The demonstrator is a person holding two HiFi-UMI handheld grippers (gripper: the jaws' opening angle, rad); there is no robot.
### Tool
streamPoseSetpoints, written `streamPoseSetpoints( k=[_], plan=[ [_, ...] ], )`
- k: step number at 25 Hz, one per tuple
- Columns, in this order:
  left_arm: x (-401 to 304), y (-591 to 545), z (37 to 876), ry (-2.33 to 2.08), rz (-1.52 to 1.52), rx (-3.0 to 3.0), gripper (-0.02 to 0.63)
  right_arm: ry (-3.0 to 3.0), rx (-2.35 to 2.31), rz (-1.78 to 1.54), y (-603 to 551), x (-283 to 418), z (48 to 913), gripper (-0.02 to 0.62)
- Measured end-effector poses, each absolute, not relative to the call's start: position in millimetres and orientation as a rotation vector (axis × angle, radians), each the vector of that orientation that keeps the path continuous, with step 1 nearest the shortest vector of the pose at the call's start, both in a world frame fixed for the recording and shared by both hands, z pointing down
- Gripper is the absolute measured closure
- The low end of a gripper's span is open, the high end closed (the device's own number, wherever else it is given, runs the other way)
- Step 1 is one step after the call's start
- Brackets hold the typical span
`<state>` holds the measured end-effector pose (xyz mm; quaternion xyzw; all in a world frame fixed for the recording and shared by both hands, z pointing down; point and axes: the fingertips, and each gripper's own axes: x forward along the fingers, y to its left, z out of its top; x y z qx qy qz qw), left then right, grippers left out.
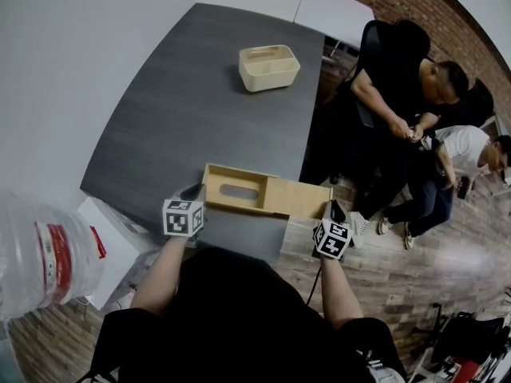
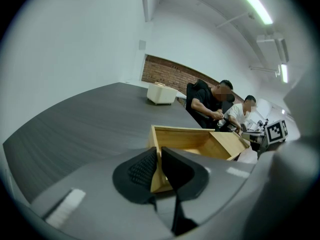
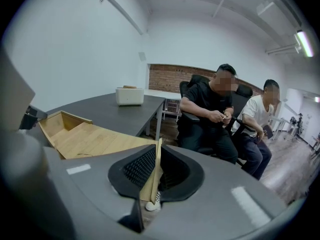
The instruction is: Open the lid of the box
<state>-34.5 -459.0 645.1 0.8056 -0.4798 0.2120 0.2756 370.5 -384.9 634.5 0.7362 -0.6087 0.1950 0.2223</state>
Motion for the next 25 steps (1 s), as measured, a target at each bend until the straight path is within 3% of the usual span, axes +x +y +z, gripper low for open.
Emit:
streamPoseSetpoints(
  k=[4,10,25],
  plan=[
    [-34.0,-462.6,646.2,-1.308,0.563,2.177,0.575,-1.715,2.049,0.477,-387.0,367.8,621.9,0.497],
    [-48.7,-456.9,618.9,-1.462,0.455,2.212,0.56,-1.833,2.034,0.403,-364.7,347.3,583.7,0.497],
    [-37.9,-348.7,478.9,-1.389,-0.066,2.546,0.606,-2.294,2.046,0.288,-285.8,282.0,504.4,0.592]
  ],
)
